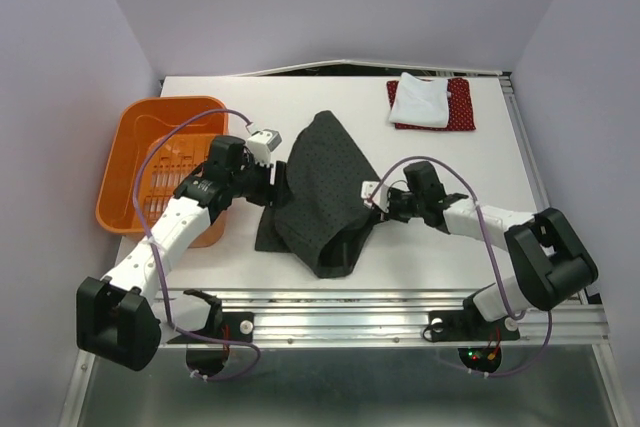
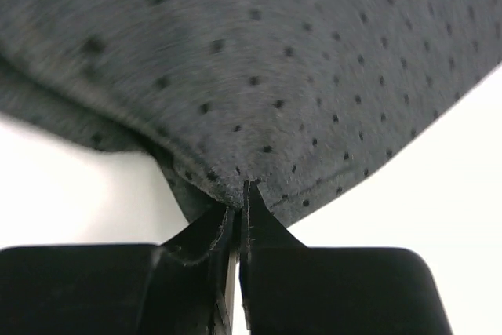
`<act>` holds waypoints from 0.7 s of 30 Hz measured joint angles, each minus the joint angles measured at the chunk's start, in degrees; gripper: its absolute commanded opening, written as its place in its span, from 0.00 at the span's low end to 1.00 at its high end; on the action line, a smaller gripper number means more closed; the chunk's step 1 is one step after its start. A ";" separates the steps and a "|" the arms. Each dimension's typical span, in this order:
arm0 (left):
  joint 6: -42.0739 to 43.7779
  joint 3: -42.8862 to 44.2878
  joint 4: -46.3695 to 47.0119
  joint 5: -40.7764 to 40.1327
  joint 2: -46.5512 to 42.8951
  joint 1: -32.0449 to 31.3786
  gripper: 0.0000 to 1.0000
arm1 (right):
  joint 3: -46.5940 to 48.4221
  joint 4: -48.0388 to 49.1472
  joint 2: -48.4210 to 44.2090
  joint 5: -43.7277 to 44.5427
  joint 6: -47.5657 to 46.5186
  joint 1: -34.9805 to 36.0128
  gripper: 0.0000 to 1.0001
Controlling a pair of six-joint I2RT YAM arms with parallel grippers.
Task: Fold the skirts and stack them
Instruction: Flatten the skirt out
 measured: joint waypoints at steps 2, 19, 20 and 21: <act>-0.07 0.09 0.00 -0.04 0.00 -0.66 0.70 | 1.05 1.44 1.29 3.02 3.82 -0.02 0.01; -5.49 1.14 3.39 -8.83 -2.40 -16.39 0.77 | 29.86 0.00 5.03 25.07 56.98 -0.22 0.01; -6.12 1.14 4.28 -10.21 -2.45 -17.92 0.77 | 30.84 -0.83 5.68 25.62 59.69 -0.37 0.01; -6.51 1.14 5.16 -11.85 -2.38 -19.93 0.78 | 31.63 -1.36 6.38 25.88 61.66 -0.50 0.01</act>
